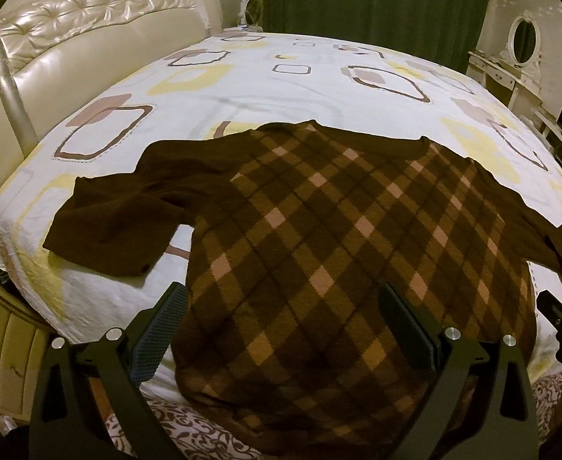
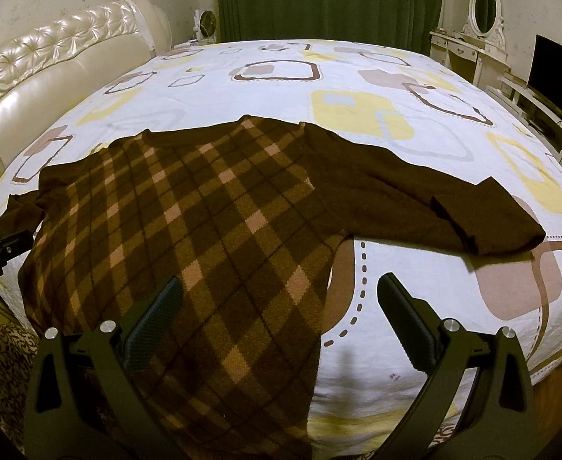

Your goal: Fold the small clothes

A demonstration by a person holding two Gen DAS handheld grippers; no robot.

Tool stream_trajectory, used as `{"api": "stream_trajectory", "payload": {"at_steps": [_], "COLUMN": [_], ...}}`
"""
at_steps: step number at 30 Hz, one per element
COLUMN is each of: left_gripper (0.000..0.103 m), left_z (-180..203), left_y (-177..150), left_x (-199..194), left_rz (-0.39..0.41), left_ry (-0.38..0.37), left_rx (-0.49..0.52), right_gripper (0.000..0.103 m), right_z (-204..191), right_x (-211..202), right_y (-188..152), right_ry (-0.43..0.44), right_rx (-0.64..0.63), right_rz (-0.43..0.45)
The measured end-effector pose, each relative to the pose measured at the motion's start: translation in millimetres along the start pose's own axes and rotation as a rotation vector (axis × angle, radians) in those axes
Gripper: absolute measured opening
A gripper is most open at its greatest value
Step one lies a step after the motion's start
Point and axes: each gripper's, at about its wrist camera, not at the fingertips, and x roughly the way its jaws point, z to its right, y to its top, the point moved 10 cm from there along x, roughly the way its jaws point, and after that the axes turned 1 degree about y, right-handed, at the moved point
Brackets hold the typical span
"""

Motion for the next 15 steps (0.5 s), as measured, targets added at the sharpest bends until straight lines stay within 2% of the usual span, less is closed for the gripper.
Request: {"api": "stream_trajectory", "payload": {"at_steps": [12,15], "left_gripper": [0.099,0.099], "left_z": [2.3,3.3], "left_y": [-0.9,0.7], "left_x": [0.1,-0.9], "left_rz": [-0.005,0.019], "left_ry": [-0.024,-0.023], "left_rx": [-0.005,-0.003], "right_gripper": [0.101,0.101], "right_z": [0.1,1.2], "right_x": [0.5,1.3], "right_y": [-1.0,-1.5], "right_ry": [0.000,0.002], "right_rx": [0.001,0.004], "right_rz": [-0.002,-0.007]}}
